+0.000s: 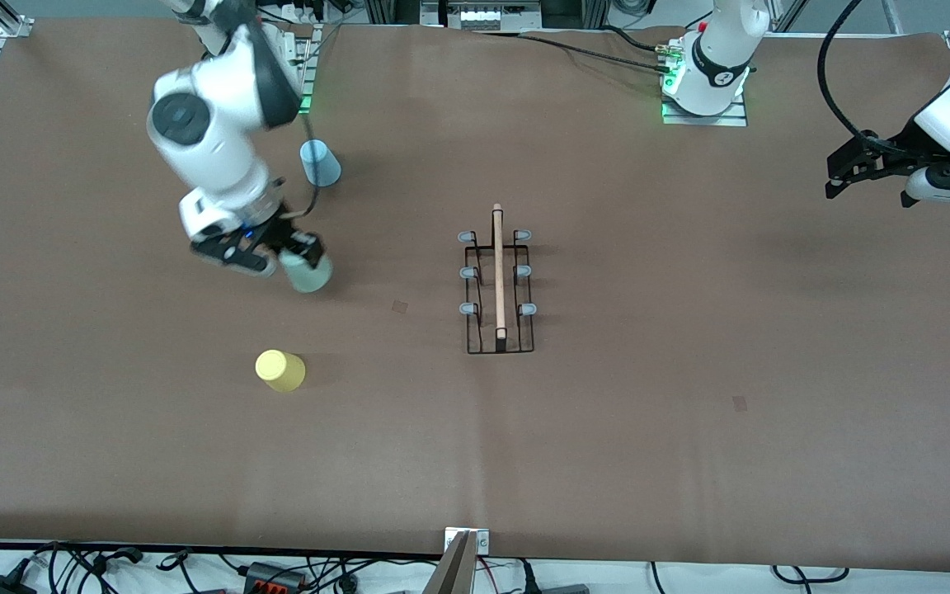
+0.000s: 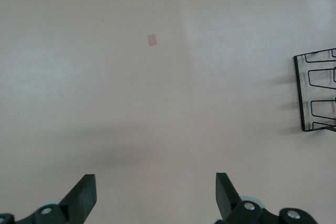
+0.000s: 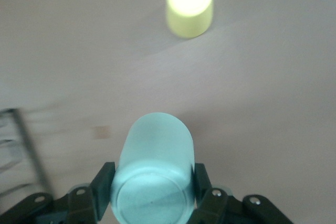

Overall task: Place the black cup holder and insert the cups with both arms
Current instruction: 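Carry the teal cup to the rack and lower it onto a peg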

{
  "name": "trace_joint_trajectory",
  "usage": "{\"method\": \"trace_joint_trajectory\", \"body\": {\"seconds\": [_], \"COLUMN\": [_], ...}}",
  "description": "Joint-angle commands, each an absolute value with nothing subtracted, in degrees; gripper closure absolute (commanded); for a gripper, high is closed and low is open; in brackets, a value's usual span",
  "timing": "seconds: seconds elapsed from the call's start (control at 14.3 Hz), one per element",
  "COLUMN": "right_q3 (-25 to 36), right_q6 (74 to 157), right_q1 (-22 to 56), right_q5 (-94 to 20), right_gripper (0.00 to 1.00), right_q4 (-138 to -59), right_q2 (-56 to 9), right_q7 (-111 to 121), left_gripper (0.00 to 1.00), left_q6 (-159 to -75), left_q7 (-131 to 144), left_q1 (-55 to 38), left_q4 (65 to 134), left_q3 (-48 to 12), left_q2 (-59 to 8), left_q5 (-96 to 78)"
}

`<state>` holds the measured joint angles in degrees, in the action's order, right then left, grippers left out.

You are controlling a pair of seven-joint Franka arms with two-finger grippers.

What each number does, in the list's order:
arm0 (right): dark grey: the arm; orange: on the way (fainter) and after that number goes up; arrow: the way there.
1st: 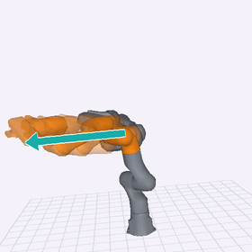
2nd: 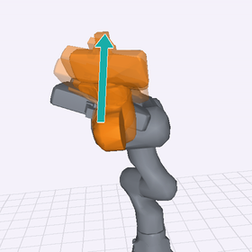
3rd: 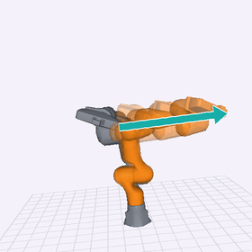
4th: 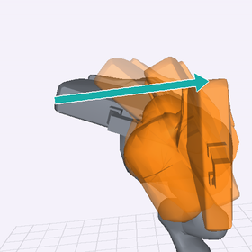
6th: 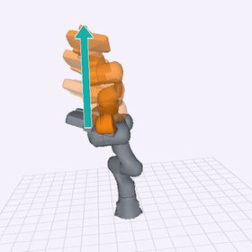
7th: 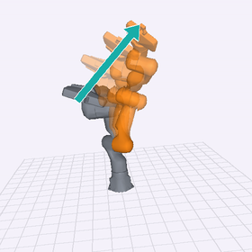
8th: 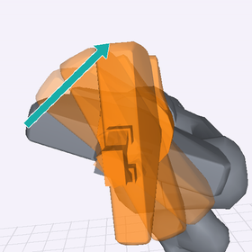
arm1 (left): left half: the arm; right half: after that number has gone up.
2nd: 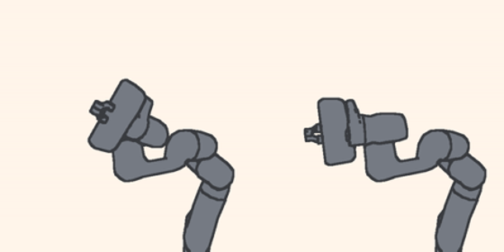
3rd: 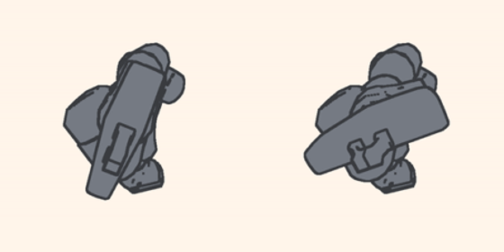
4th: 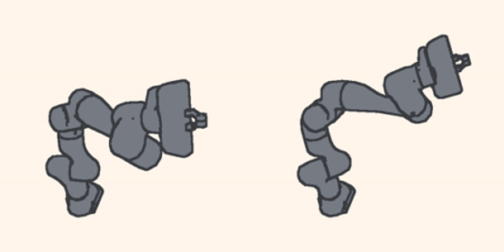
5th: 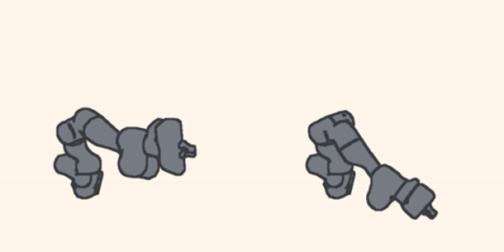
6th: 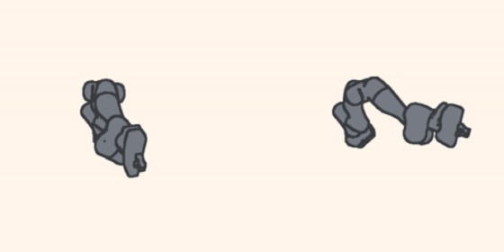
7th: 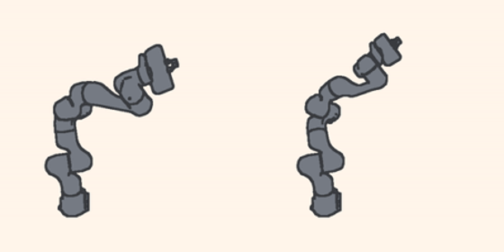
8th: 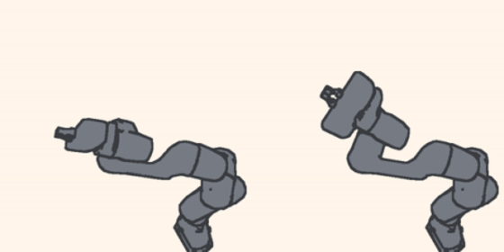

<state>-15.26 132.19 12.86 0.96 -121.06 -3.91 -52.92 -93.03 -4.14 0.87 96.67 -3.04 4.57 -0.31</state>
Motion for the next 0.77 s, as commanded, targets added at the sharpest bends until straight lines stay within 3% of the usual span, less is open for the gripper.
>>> {"method": "trace_joint_trajectory", "body": {"seconds": [0.0,0.28,0.7], "right_q3": [-18.10,-18.11,-19.60], "right_q6": [128.67,129.02,130.86], "right_q1": [17.20,24.25,26.89], "right_q5": [0.70,1.58,1.58], "right_gripper": [0.88,0.88,0.87], "right_q4": [-112.88,-104.87,-103.01], "right_q2": [-7.72,-13.88,-18.63], "right_q7": [-70.77,-88.83,-91.93], "left_gripper": [0.00,0.00,0.00], "left_q6": [-91.32,-90.97,-90.53], "left_q7": [-4.57,-4.31,-4.39], "left_q1": [1.32,0.71,0.62], "left_q4": [94.75,94.66,94.22], "left_q3": [-2.81,-3.25,-3.34], "left_q2": [3.52,3.69,3.69], "left_q5": [-1.49,-1.49,-1.58]}}
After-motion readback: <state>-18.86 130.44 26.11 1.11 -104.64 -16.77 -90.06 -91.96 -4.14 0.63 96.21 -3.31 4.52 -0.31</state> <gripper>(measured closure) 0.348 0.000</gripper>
